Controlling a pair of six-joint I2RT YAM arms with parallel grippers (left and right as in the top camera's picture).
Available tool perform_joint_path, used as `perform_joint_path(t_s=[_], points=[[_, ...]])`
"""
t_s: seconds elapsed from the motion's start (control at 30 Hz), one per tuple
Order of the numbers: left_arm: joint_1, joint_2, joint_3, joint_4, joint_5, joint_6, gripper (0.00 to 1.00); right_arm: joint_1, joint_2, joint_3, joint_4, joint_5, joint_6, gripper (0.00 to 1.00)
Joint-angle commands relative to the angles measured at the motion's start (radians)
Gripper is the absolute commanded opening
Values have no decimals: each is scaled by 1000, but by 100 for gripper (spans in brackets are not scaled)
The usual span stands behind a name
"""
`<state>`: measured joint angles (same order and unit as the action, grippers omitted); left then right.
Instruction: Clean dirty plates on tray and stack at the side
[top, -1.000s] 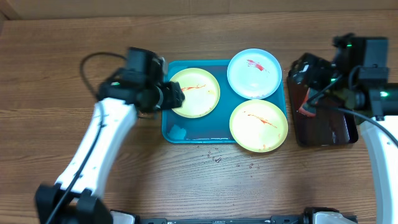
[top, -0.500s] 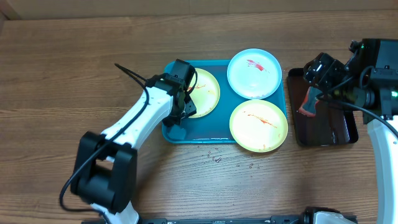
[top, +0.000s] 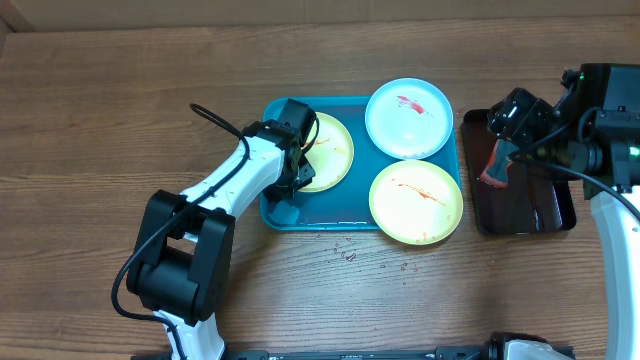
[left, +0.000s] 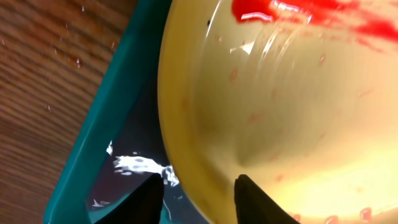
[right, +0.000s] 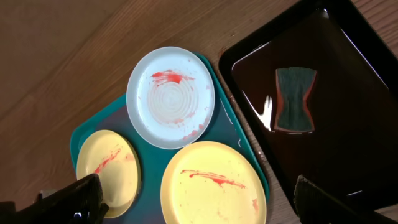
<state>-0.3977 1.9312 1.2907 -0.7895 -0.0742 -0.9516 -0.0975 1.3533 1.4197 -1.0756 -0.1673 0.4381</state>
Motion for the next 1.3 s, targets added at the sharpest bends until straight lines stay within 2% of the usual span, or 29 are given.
perform_joint_path(t_s=[0.0, 0.2, 0.57, 0.73, 0.97, 1.27], points=[[3, 7, 13, 14, -59, -9, 33, -2, -5, 26, 0, 10, 3, 100], [-9, 14, 11, 12, -64, -10, 19, -2, -5, 26, -4, 10, 0, 100], [-8, 32, 0, 13, -72, -10, 14, -2, -5, 26, -8, 10, 0, 100], [-8, 41, 0, 18, -93, -6, 4, -2, -5, 26, -14, 18, 0, 100], [-8, 41, 1, 76, -108, 213, 4, -2, -5, 26, -20, 36, 0, 100], [-6, 41, 2, 154, -244, 602, 4, -2, -5, 26, -25, 36, 0, 100]])
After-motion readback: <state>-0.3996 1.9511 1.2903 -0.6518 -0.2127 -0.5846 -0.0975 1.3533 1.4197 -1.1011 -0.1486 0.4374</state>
